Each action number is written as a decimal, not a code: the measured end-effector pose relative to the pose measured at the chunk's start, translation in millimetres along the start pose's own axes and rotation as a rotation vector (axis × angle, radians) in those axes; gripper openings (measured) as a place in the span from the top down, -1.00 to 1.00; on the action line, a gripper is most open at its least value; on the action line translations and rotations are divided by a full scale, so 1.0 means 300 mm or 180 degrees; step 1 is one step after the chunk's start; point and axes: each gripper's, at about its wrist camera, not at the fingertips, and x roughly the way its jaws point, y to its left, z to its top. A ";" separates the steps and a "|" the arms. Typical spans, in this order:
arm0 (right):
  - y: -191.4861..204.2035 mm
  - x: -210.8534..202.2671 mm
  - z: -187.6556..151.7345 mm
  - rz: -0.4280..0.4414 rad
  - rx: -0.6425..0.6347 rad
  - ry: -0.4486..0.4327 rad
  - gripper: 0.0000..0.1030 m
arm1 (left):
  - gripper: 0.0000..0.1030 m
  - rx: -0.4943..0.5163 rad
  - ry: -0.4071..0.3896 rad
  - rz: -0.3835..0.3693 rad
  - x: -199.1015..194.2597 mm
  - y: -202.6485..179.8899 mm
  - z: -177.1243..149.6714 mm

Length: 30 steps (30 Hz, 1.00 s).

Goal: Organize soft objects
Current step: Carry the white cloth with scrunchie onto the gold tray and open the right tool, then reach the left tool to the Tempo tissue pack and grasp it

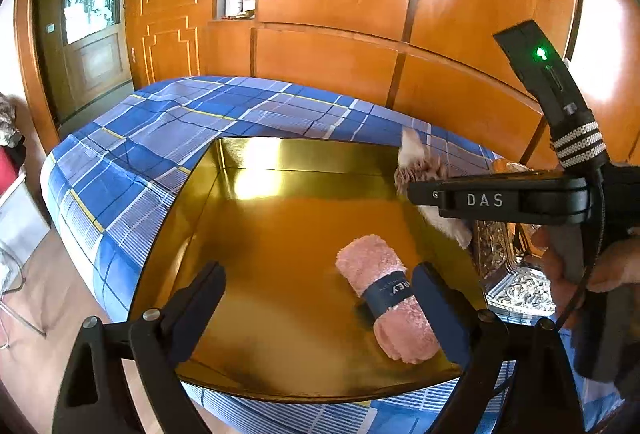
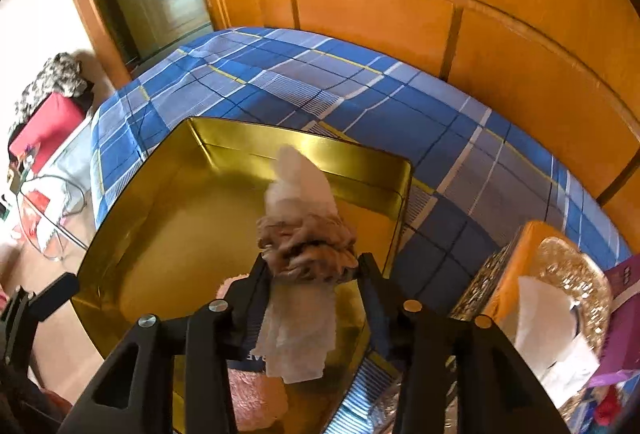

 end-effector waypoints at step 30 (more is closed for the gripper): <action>-0.288 -0.465 -0.398 -0.0658 0.0695 -0.0942 -0.12 | -0.84 0.0483 -0.0115 -0.0309 -0.086 -0.172 -0.040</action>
